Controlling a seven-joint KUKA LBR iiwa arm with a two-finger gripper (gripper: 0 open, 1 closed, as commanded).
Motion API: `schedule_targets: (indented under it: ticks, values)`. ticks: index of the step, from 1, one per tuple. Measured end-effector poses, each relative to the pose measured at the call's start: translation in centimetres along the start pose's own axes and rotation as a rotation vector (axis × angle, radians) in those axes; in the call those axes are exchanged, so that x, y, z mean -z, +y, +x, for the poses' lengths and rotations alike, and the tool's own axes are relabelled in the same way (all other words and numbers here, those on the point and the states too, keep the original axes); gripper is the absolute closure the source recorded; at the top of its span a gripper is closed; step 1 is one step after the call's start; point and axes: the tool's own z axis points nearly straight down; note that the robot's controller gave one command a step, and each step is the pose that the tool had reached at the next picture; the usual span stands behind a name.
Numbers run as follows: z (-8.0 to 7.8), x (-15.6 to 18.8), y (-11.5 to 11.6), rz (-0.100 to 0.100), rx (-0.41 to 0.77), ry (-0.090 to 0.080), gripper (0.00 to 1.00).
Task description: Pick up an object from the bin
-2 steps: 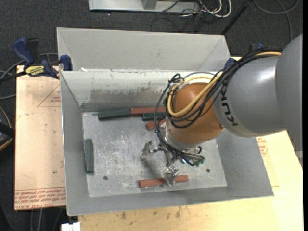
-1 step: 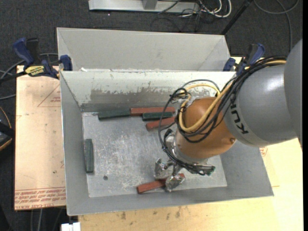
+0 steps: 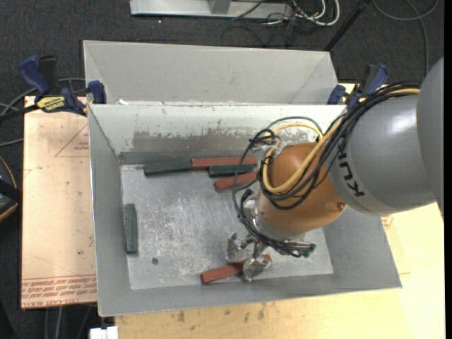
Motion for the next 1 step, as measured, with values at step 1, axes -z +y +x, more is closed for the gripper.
schedule_targets:
  ticks: [1]
  values:
    - [0.28,15.3,-0.55,-0.003,-0.032,0.009,1.0]
